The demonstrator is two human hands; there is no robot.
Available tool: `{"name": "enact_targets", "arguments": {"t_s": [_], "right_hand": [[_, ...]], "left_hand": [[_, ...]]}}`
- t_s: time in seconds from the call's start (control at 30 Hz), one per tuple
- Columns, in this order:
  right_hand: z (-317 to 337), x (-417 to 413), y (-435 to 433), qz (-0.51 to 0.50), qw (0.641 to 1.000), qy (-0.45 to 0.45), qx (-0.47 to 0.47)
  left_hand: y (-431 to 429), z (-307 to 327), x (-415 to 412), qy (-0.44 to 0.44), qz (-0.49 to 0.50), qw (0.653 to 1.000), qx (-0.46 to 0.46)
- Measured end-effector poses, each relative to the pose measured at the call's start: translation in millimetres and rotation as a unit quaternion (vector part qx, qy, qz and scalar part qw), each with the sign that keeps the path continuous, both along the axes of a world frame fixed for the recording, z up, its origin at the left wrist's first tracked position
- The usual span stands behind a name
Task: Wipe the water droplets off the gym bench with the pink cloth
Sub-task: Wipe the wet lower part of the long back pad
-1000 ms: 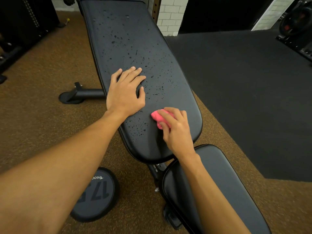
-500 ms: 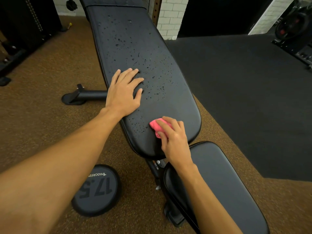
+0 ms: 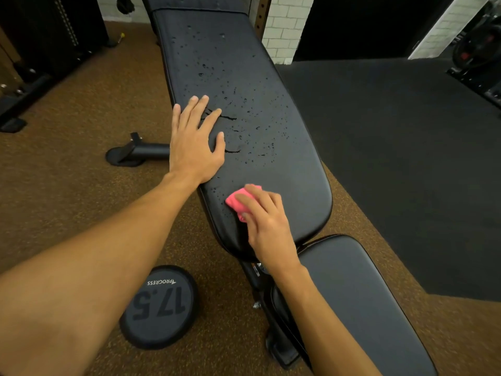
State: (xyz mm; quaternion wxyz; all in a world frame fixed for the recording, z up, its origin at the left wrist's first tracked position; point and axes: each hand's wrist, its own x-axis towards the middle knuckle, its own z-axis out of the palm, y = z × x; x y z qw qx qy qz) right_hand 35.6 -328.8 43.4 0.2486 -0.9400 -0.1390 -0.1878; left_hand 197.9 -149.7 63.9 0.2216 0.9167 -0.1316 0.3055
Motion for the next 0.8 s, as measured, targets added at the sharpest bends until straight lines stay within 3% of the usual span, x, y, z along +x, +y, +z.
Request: {"name": "enact_targets", "arguments": {"t_s": [0.27, 0.5, 0.7, 0.8], "right_hand": [[4, 20, -1, -0.109, 0.992, -0.004, 0.058], [4, -1, 6, 0.016, 1.0, -0.003, -0.002], [11, 26, 5, -0.091, 0.995, -0.005, 0.032], [15, 27, 23, -0.07, 0.997, -0.002, 0.031]], "left_hand": [[-1, -2, 0, -0.016, -0.002, 1.0, -0.017], [-1, -5, 2, -0.021, 0.002, 1.0, -0.014], [0, -5, 2, -0.019, 0.003, 1.0, -0.015], [0, -6, 3, -0.018, 0.002, 1.0, -0.015]]}}
